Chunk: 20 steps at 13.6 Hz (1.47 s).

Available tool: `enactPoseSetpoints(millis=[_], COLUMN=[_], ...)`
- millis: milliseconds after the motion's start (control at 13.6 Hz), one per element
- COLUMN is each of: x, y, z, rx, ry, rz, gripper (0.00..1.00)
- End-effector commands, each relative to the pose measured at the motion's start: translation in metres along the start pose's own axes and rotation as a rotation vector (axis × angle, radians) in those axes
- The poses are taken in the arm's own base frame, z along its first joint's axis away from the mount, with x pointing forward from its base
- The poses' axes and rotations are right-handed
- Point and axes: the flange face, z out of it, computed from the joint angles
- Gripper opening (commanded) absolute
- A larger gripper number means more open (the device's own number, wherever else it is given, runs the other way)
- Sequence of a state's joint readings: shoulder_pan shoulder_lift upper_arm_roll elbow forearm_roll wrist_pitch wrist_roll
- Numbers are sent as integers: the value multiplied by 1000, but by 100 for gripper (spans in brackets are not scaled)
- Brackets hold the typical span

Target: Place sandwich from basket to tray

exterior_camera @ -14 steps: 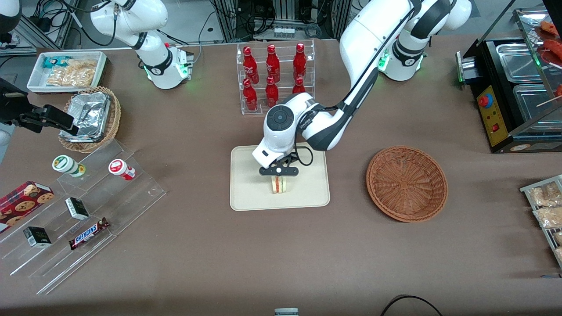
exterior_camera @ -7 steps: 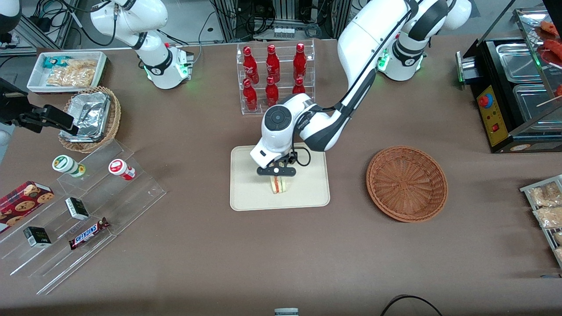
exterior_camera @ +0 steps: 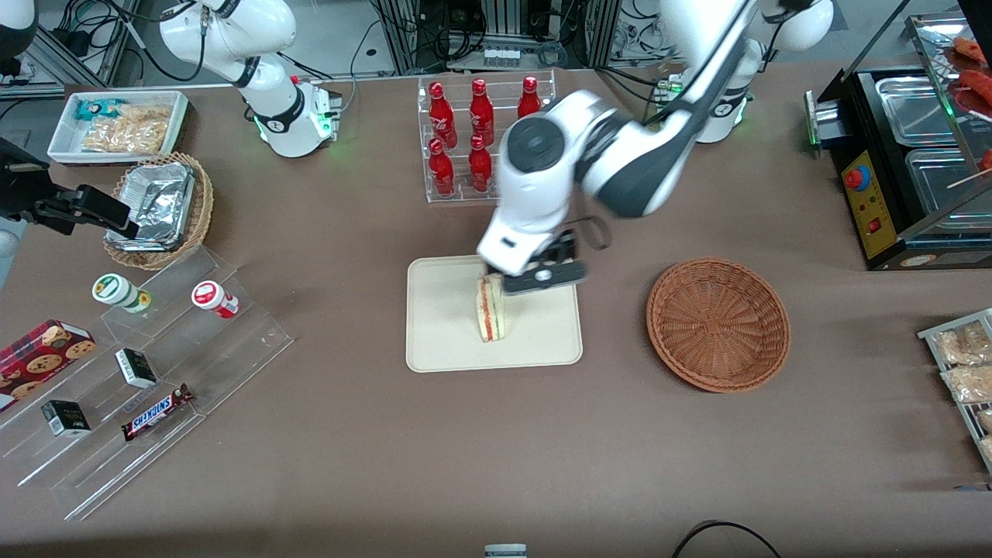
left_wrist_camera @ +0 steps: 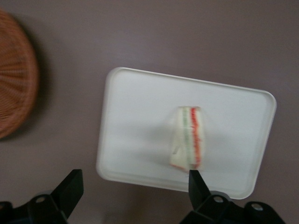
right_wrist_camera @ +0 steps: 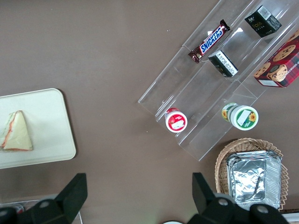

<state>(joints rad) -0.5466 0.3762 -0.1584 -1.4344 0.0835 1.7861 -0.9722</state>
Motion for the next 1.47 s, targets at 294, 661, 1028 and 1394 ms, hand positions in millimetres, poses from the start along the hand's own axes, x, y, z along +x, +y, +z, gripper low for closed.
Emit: enactPoseSetpoints(millis=[294, 661, 1028, 1394], x=[50, 79, 91, 102], y=[-192, -291, -357, -360], z=[-86, -98, -108, -116], rx=[81, 94, 69, 47], ry=[-24, -97, -157, -136], rz=[-58, 79, 200, 191], gripper=[100, 100, 100, 100])
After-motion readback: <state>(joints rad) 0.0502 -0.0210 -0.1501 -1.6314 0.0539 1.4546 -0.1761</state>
